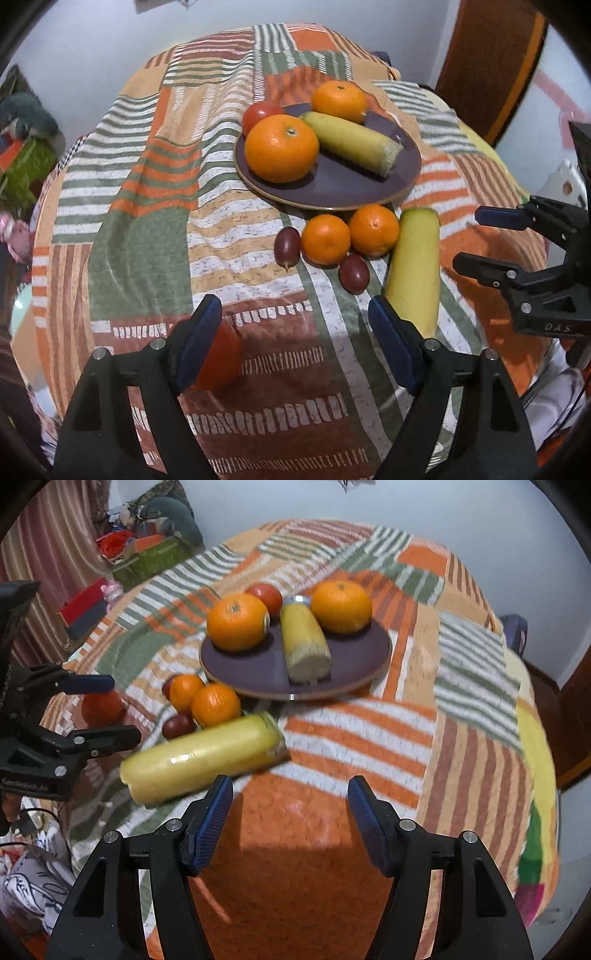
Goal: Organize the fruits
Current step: 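Open both grippers and move them back toward the remaining fruit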
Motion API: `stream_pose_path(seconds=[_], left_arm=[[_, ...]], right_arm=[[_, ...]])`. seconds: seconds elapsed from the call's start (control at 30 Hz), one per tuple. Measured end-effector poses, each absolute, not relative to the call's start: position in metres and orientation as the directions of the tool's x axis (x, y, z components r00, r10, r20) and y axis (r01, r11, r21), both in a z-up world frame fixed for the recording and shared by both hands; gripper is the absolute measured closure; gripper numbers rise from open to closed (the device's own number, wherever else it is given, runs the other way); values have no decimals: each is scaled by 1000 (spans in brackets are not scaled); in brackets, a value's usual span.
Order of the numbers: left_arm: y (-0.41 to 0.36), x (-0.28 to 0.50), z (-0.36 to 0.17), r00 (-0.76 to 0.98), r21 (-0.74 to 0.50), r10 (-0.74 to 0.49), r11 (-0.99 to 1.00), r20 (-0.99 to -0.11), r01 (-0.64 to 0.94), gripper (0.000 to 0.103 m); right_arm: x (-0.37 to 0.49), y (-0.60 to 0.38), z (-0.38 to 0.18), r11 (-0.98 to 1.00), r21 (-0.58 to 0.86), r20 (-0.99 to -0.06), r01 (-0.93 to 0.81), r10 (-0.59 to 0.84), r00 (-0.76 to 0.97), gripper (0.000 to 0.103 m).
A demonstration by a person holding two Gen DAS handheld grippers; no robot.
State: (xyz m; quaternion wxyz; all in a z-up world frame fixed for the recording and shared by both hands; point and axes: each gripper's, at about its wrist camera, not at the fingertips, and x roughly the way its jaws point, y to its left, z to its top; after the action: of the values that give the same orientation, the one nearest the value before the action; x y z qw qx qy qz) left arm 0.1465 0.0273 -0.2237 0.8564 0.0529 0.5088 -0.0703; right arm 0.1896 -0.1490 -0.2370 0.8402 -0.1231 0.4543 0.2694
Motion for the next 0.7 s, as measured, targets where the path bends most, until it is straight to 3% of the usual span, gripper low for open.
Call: stream_pose_path(seconds=[0.43, 0.7], left_arm=[[20, 172, -246, 409, 133, -3, 944, -913, 303, 17], [3, 171, -243, 373, 31, -108, 937, -922, 349, 20]], right_arm=[[182, -139, -247, 807, 51, -833, -589, 359, 420, 35], [190, -156, -244, 834, 75, -828, -546, 357, 432, 35]])
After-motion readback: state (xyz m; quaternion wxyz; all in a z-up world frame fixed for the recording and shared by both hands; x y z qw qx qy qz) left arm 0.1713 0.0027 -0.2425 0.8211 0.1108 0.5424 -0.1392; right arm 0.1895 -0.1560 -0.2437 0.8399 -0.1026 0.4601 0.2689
